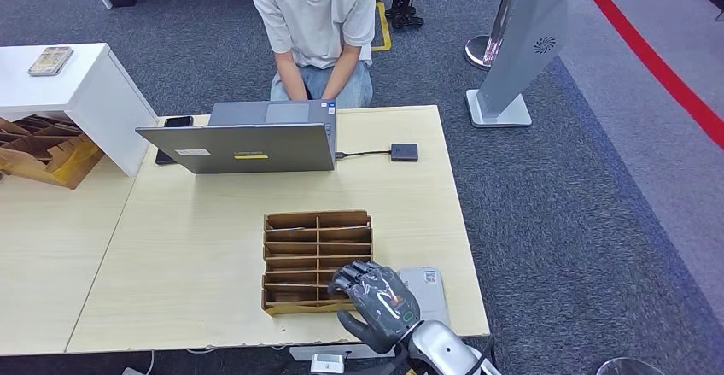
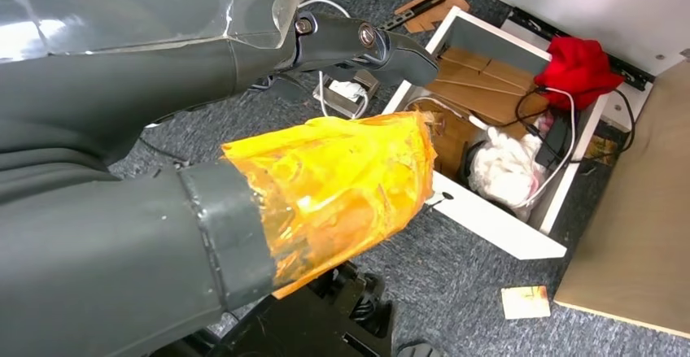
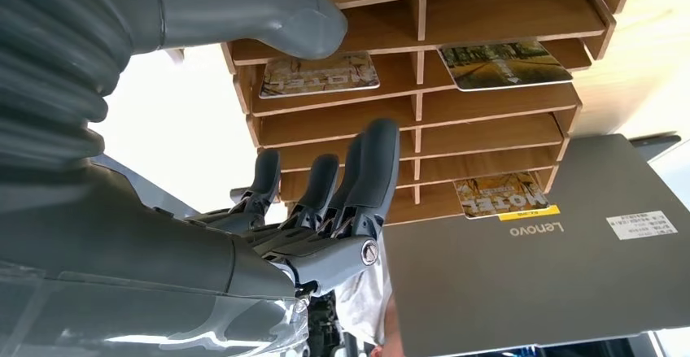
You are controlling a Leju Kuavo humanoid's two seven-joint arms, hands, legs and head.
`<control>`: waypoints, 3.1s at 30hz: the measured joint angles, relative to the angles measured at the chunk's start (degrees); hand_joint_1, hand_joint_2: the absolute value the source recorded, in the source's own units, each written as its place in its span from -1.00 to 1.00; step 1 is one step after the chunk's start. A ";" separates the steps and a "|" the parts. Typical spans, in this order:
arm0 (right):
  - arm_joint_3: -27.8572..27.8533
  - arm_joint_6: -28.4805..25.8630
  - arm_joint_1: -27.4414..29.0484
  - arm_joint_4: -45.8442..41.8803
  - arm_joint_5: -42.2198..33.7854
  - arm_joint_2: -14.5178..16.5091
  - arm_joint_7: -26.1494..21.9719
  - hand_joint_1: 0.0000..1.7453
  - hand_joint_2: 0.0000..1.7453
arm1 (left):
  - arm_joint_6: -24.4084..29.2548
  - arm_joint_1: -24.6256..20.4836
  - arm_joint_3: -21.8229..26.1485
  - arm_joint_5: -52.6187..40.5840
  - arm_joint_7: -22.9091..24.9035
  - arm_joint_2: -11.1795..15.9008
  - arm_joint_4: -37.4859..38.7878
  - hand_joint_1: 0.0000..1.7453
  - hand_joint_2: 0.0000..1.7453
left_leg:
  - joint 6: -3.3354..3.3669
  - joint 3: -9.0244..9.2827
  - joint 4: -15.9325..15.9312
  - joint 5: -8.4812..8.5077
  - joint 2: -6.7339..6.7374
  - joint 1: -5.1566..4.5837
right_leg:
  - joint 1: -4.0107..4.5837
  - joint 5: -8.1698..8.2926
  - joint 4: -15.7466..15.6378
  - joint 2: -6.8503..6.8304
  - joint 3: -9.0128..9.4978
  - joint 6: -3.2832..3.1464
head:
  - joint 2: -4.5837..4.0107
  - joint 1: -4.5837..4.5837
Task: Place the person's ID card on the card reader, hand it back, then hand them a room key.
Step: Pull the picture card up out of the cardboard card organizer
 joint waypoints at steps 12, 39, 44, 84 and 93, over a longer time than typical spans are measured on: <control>0.00 0.00 0.04 0.53 -0.01 -0.08 0.00 -0.56 1.00 | -0.02 0.00 -0.33 -0.02 -0.02 0.01 0.00 -1.00 -1.00 | 0.00 0.00 0.00 0.00 0.00 0.00 | 0.00 0.00 0.00 0.00 0.00 0.00 | 0.00 0.00; -0.94 3.72 -2.69 3.19 1.25 3.79 1.77 -0.36 1.00 | -1.07 -0.84 -2.80 -0.81 5.29 -1.05 0.00 -1.00 -1.00 | 0.00 -0.01 0.00 0.00 0.00 -0.01 | -0.01 0.00 0.00 -0.01 0.00 0.00 | 0.00 0.01; -1.27 3.72 -2.71 3.64 1.27 4.07 1.76 -0.28 1.00 | -1.08 -0.84 -3.13 -0.81 5.30 -1.13 0.00 -1.00 -1.00 | 0.00 0.00 0.00 0.01 0.00 0.00 | 0.00 0.00 0.00 -0.01 0.00 0.00 | 0.00 0.00; -3.34 -0.55 -0.10 7.29 1.58 3.43 -1.03 -0.59 1.00 | -0.60 -0.54 -5.91 2.55 3.18 -0.79 -0.02 -1.00 -1.00 | 0.00 -0.01 0.00 0.00 0.00 -0.01 | 0.00 0.00 0.00 0.00 -0.03 0.00 | 0.00 0.00; -3.50 -1.03 1.04 7.20 1.35 2.24 -0.92 -0.60 1.00 | 0.16 -0.31 -6.49 4.08 0.31 0.34 0.00 -1.00 -1.00 | 0.00 -0.01 0.00 0.00 0.00 -0.01 | 0.00 0.00 0.00 0.00 -0.02 0.00 | 0.00 0.01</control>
